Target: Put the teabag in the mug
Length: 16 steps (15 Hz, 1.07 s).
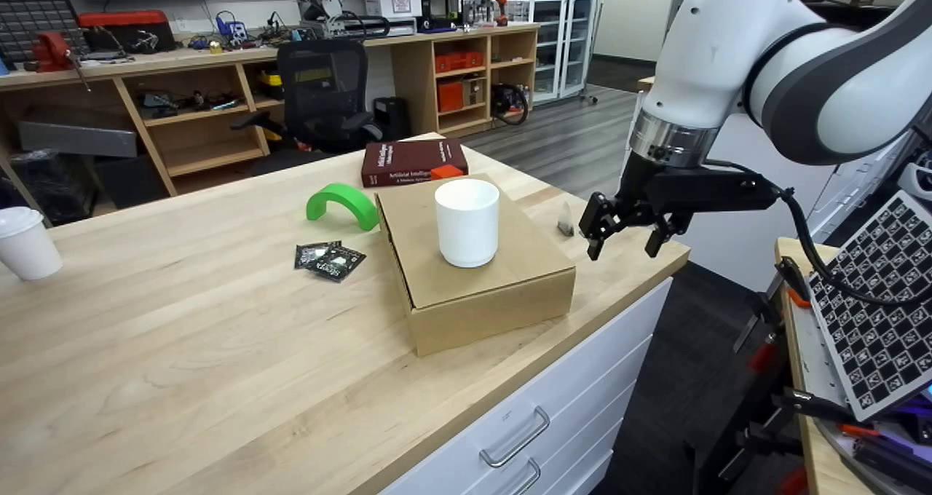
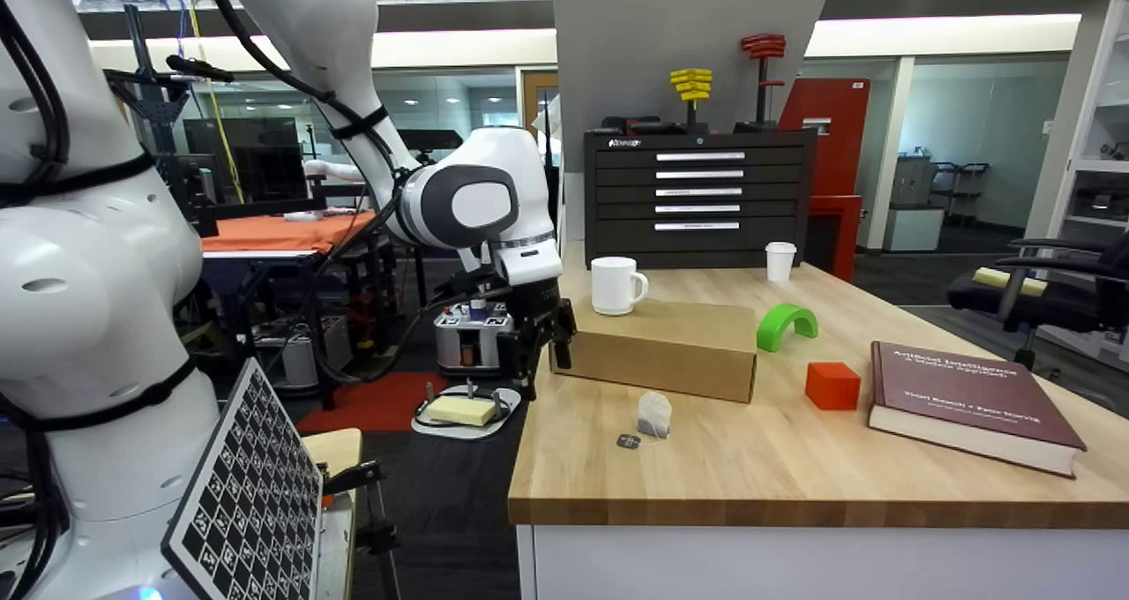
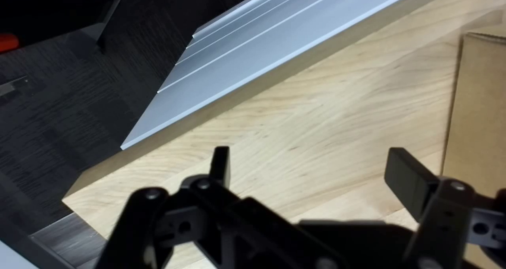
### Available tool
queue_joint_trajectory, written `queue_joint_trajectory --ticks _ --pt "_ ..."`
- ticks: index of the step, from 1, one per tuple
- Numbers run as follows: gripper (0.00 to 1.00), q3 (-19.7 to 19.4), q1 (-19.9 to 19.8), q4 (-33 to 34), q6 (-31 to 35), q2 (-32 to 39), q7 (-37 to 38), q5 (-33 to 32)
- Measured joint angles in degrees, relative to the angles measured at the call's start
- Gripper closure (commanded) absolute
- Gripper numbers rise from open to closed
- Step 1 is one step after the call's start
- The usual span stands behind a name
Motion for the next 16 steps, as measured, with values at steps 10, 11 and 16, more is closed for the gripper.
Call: queue_joint_trajectory --ticks 10,11,16 --pt "0.0 -1.2 -0.1 3.3 0.0 -0.1 -1.4 -0.3" --pt "0.0 -1.3 -0.2 4.0 0.0 -0.4 -1.4 -0.8" --pt "0.0 -2.8 -6.3 8.7 0.0 0.2 0.4 -7.1"
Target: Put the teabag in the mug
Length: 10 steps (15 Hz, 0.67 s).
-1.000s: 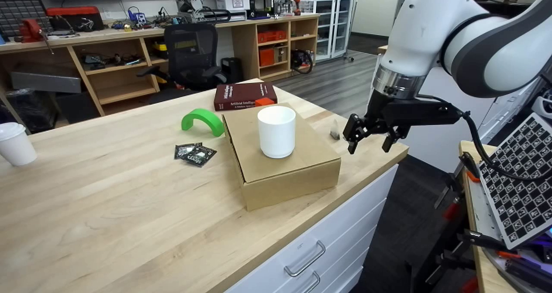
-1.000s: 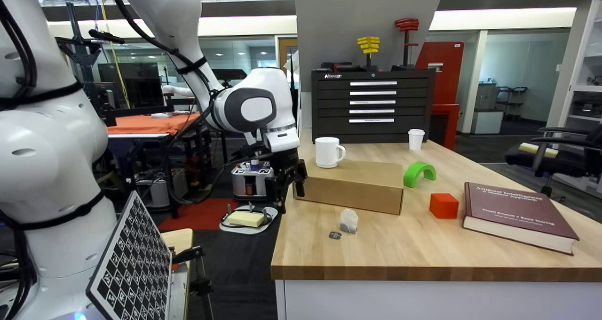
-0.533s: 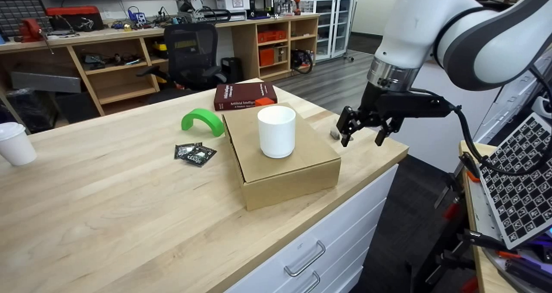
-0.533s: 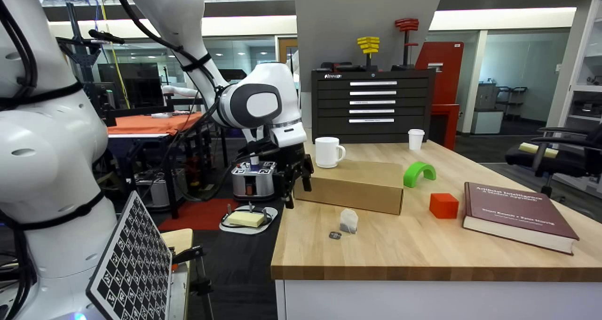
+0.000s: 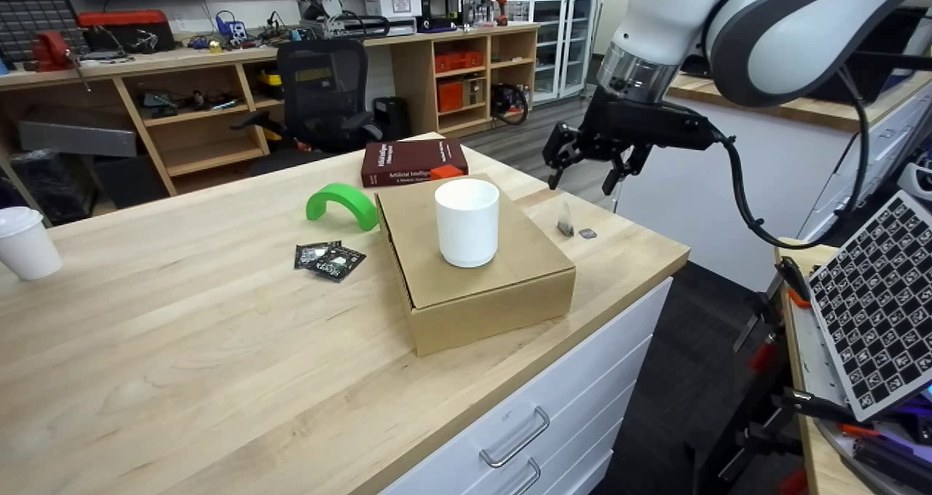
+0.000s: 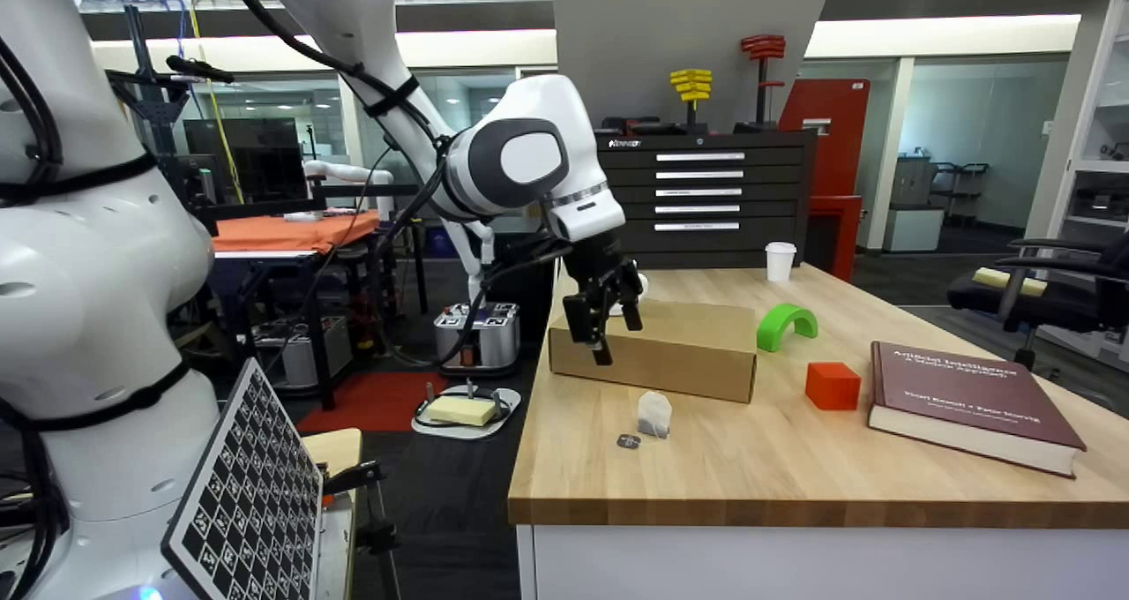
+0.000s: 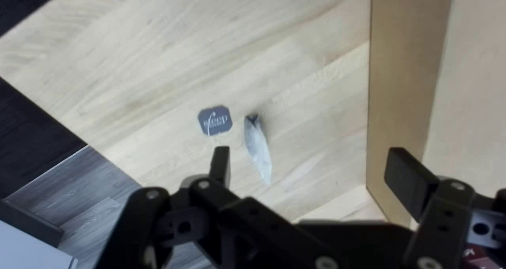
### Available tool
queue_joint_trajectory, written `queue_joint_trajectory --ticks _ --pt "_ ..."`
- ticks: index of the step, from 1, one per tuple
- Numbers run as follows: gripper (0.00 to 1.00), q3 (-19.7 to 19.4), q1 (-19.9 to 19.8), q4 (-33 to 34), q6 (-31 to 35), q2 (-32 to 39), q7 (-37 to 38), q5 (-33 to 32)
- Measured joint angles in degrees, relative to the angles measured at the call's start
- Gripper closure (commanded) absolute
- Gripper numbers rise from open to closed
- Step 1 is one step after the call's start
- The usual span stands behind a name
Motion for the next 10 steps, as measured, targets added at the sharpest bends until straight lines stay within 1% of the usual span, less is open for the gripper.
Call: queue_joint_trajectory --ticks 2,4,8,10 --pt "0.0 -1.5 -2.1 1.8 0.0 1.7 0.0 -0.8" --pt "0.0 -2.9 -2.8 3.4 -0.2 4.6 0.0 -1.0" --pt "0.0 -4.1 -2.4 5.7 -1.2 11.3 -0.1 -0.1" --pt "0.0 -4.9 -1.2 6.7 -1.8 13.8 -0.3 1.2"
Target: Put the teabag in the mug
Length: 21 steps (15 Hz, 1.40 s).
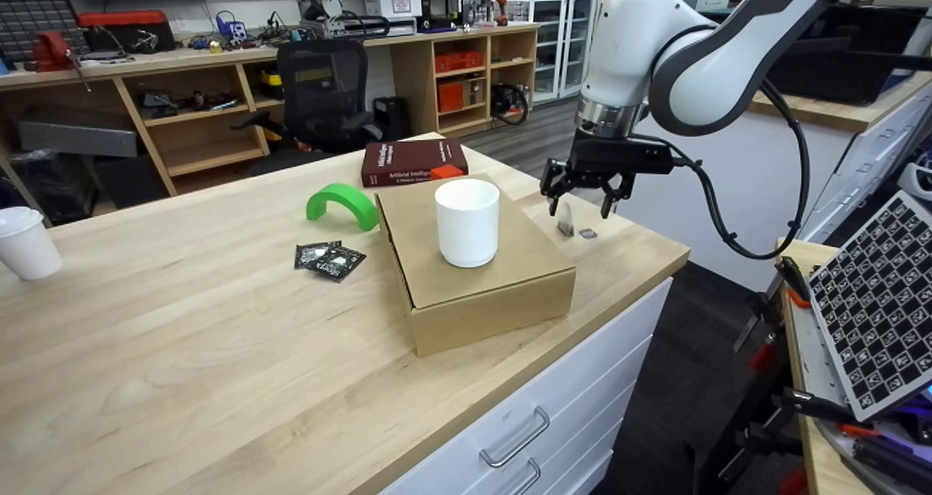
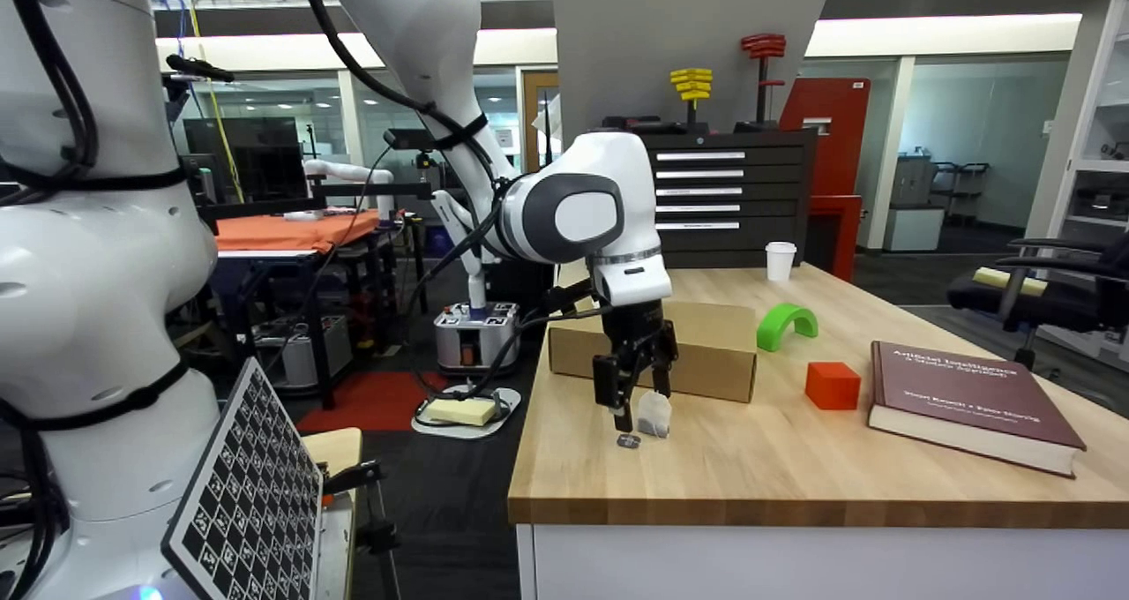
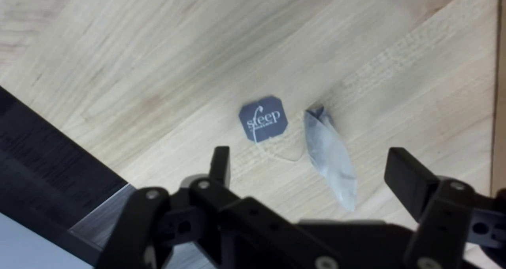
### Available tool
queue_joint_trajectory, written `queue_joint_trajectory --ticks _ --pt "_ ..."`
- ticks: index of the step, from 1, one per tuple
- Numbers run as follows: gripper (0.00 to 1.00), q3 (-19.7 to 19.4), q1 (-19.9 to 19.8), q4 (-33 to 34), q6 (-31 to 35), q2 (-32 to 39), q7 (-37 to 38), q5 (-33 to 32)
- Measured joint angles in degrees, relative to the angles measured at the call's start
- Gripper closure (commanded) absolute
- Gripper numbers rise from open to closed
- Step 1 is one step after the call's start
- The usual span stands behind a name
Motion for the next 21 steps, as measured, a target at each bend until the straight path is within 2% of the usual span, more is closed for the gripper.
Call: queue_joint_trajectory --ticks 1,2,4,13,14,16,21 --pt "0.0 -0.3 0.6 0.6 -0.3 1.0 0.0 0.6" --pt "0.25 -0.7 1.2 1.1 -0.6 1.7 0.0 1.1" --pt "0.33 -1.5 2.3 2.1 -1.1 2.8 0.0 1.8" --pt "0.93 -2.9 3.8 4.1 -3.0 4.1 -1.7 3.5" --pt "0.97 -2.9 3.9 4.1 -3.2 4.1 -1.9 3.5" --pt "1.0 -3.0 3.9 4.1 -3.8 4.1 -2.0 3.5" --pt "0.97 -3.1 4.0 4.3 -4.6 3.9 -2.2 3.3"
